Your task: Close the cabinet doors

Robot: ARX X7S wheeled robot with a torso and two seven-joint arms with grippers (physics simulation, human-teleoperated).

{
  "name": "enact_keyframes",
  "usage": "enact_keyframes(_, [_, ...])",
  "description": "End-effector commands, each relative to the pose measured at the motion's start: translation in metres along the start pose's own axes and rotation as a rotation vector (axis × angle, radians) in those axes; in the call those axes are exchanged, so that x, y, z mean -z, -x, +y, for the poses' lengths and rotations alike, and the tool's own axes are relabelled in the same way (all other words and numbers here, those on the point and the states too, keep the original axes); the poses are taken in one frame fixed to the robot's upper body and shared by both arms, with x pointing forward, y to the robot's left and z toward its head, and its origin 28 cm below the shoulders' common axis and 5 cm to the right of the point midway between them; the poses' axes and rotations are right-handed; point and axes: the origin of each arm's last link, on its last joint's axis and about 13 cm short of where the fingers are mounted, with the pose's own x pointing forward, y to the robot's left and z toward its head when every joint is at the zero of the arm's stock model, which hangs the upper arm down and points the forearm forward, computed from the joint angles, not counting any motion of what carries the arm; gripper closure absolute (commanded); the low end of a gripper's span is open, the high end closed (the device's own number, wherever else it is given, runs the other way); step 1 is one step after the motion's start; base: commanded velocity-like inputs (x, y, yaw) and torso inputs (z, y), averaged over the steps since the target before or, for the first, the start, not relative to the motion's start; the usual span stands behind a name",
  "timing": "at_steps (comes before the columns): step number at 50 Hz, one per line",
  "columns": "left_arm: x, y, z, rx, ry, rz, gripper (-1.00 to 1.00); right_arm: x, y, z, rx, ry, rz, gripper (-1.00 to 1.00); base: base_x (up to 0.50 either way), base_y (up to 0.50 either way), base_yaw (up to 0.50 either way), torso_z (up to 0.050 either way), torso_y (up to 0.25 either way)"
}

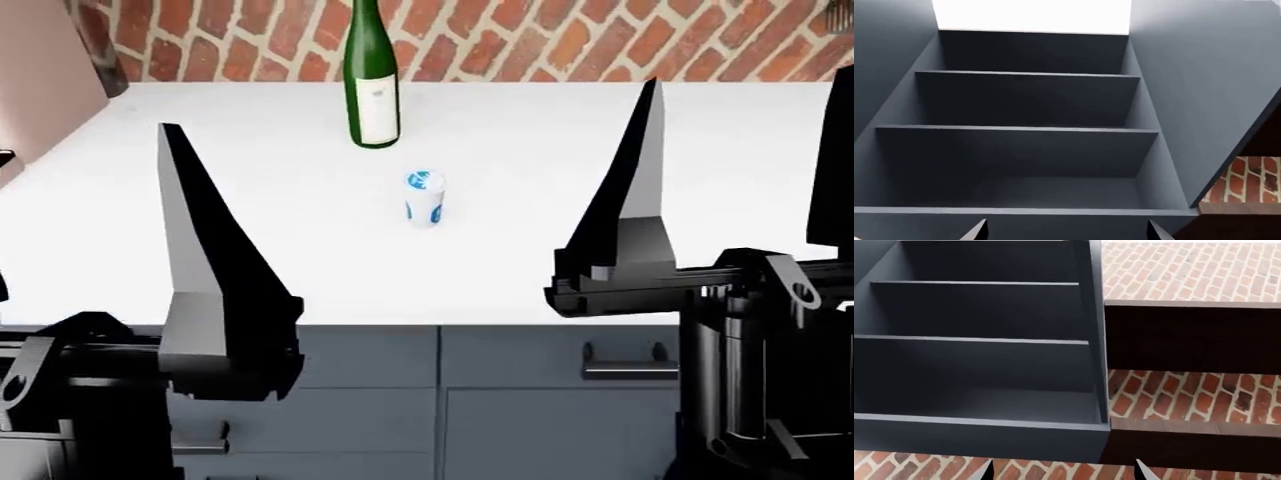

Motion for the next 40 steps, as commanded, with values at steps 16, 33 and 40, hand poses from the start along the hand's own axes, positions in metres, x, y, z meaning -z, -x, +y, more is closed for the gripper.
enact_keyframes(16, [0.0014,0.0012,-0.0005,0.005,0.003,0.008,-1.00,0.0000,0.0007,0.0001,-0.007,-0.005,0.004,-1.00,0.50,0.00,0.00,0.000,0.000])
enact_keyframes(33, [0.0006,0.0019,-0.0007,0.006,0.018,0.000,-1.00,0.0006,0.0019,0.0017,-0.017,-0.001,-0.005,-1.00,0.34,0.00,0.00,0.000,0.001])
enact_keyframes(40, [-0.0007,0.0017,-0.0003,-0.002,0.025,-0.014,-1.00,-0.0005,0.0017,0.0008,-0.008,-0.008,-0.008,-1.00,0.00,0.00,0.00,0.000,0.000])
